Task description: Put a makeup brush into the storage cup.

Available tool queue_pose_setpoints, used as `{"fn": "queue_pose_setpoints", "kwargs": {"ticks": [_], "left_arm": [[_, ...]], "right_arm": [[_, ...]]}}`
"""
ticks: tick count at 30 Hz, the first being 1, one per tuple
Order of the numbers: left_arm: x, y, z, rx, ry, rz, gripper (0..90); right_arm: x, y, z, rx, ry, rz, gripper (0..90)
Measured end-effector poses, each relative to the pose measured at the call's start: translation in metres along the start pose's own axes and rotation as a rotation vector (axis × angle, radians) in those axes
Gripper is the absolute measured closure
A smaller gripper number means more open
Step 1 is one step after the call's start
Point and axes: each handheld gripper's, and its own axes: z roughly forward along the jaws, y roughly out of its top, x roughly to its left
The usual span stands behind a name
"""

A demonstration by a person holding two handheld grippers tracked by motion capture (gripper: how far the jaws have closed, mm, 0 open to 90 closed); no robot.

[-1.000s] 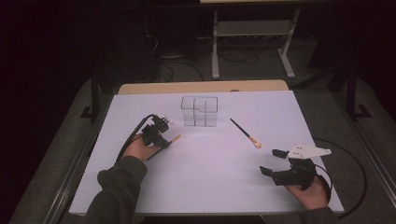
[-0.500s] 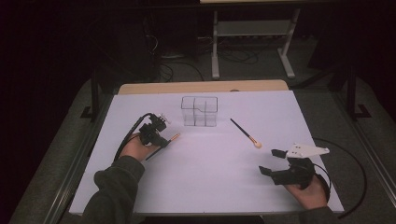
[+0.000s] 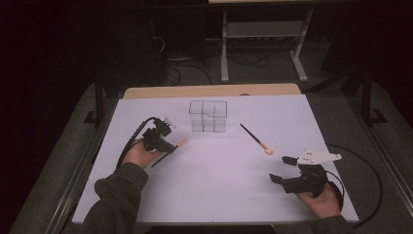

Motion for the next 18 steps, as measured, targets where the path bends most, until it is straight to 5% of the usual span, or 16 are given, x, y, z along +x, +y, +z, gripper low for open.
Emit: {"fn": "queue_pose_setpoints", "kwargs": {"ticks": [18], "left_arm": [[-0.013,0.000,-0.021,-0.062,-0.037,0.041,83.2]], "right_arm": [[0.002,0.002,0.003,0.009,0.008,-0.011,18.4]]}}
